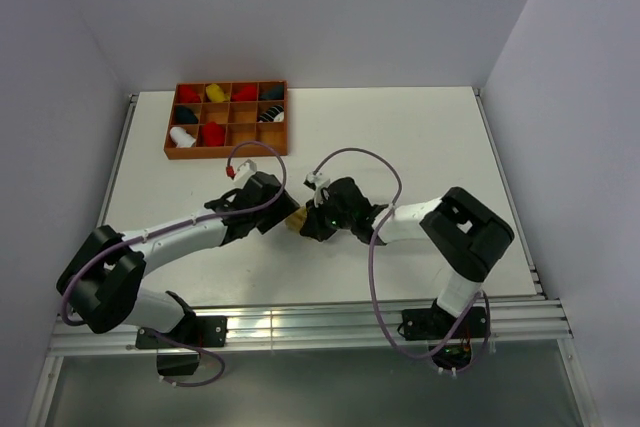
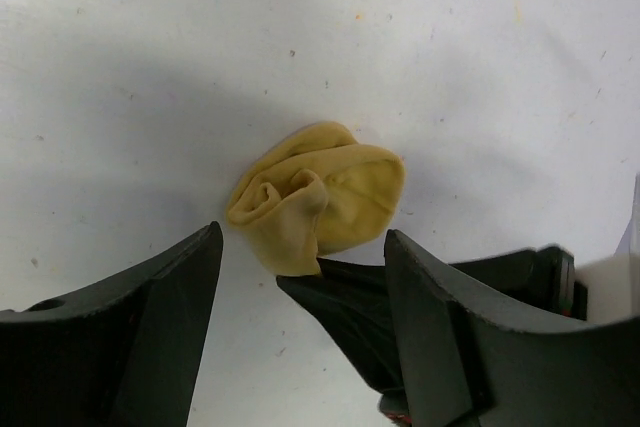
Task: Roll the socks
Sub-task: Roll the sock at the center of the board.
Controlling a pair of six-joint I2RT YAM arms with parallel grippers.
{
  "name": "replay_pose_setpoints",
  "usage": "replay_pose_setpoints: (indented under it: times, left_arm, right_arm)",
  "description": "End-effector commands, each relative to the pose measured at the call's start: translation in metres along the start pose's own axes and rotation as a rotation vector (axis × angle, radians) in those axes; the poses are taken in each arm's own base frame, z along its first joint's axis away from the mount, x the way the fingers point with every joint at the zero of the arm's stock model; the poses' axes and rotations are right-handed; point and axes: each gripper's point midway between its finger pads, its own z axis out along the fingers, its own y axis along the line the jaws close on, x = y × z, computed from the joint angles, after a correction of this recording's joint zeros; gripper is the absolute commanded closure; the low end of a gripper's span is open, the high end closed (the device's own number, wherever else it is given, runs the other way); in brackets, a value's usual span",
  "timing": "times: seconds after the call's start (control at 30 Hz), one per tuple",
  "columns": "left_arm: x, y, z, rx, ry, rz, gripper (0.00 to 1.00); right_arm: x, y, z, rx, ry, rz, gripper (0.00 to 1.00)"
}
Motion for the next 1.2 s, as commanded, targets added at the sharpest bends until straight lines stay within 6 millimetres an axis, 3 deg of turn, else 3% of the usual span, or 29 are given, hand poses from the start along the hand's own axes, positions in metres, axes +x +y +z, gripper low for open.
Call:
replay_pose_setpoints:
  times: [0.0, 0.07, 0.33, 0.57, 0.77, 0.93, 1.03, 1.07, 1.13, 1.17]
  left_arm:
    - [0.005, -0.004, -0.004, 0.058, 0.018, -0.041, 0.29]
    - [0.007, -0.005, -0.004, 0.081, 0.025, -0.057, 0.29]
    - [0.023, 0.003, 0.003, 0.096, 0.077, -0.098, 0.31]
    - [0.026, 0.009, 0.017, 0.054, 0.078, -0.08, 0.34]
    - [0.027, 0.012, 0.029, 0.017, 0.073, -0.071, 0.42]
    - [0.03, 0.017, 0.042, -0.019, 0.074, -0.061, 0.53]
    - [0.036, 0.026, 0.05, -0.062, 0.093, -0.05, 0.68]
    - [0.039, 0.033, 0.051, -0.087, 0.103, -0.049, 0.78]
    - [0.044, 0.043, 0.051, -0.112, 0.118, -0.045, 0.85]
    - [0.045, 0.044, 0.05, -0.115, 0.119, -0.041, 0.95]
  right_arm:
    - [-0.006, 0.021, -0.004, -0.23, 0.037, 0.154, 1.0]
    - [-0.01, 0.026, -0.007, -0.316, 0.046, 0.219, 1.0]
    - [-0.013, 0.004, -0.008, -0.48, 0.036, 0.52, 1.0]
    - [-0.006, -0.009, -0.003, -0.519, 0.075, 0.68, 1.0]
    - [0.004, -0.018, 0.004, -0.458, 0.113, 0.69, 1.0]
    - [0.005, -0.023, 0.006, -0.416, 0.124, 0.661, 1.0]
    - [0.009, -0.027, 0.005, -0.382, 0.128, 0.648, 1.0]
    - [0.004, -0.029, 0.004, -0.358, 0.11, 0.627, 1.0]
    - [0.011, -0.032, 0.002, -0.303, 0.126, 0.581, 0.93]
    - [0.001, -0.03, -0.003, -0.283, 0.102, 0.535, 0.89]
